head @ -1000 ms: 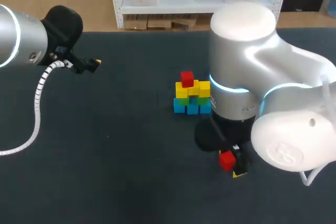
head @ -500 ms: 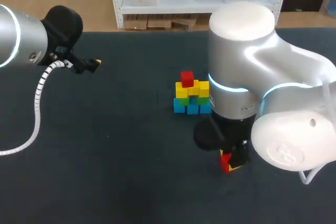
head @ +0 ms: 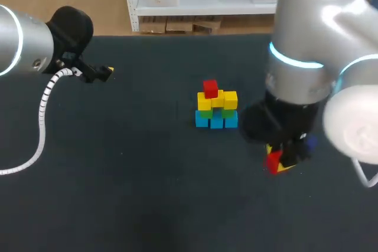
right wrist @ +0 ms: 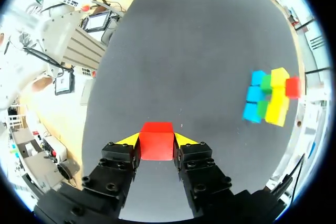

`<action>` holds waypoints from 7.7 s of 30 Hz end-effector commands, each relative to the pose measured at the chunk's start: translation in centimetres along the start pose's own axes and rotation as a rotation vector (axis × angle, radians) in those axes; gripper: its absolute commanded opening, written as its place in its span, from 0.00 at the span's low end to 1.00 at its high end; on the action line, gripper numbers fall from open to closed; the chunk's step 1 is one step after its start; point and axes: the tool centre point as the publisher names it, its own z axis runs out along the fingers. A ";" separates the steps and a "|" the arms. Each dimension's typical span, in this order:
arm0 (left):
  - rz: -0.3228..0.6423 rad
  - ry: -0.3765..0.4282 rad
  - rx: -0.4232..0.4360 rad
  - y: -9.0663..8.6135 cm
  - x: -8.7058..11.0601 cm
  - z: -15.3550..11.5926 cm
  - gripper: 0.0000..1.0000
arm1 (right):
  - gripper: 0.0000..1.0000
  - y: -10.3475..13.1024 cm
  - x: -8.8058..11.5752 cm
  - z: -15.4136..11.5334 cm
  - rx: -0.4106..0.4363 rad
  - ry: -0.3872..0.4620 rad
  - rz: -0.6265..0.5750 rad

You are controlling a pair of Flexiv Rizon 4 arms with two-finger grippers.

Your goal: Place the blue cubes, place green cubes on the blue cubes, place the yellow cubes on the green cubes, then place the red cubes on the yellow cubes, and place purple cube on the red cubes.

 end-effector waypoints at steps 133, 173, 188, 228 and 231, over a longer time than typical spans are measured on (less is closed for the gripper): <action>0.001 -0.003 0.005 0.1 0.0 0.1 1.00 | 0.42 -20.3 -3.9 -3.3 0.051 0.047 0.236; 0.001 -0.003 0.005 0.1 0.0 0.1 1.00 | 1.00 -11.1 2.6 -7.5 0.295 0.007 0.113; 0.001 -0.003 0.005 0.1 0.0 0.1 1.00 | 1.00 -7.0 5.5 -4.8 0.276 -0.051 0.069; 0.001 -0.003 0.005 0.1 0.0 0.1 1.00 | 1.00 -5.6 8.2 5.2 0.084 0.040 -0.060; 0.001 -0.003 0.005 0.1 0.0 0.1 1.00 | 1.00 -6.0 8.5 5.4 0.080 0.049 -0.050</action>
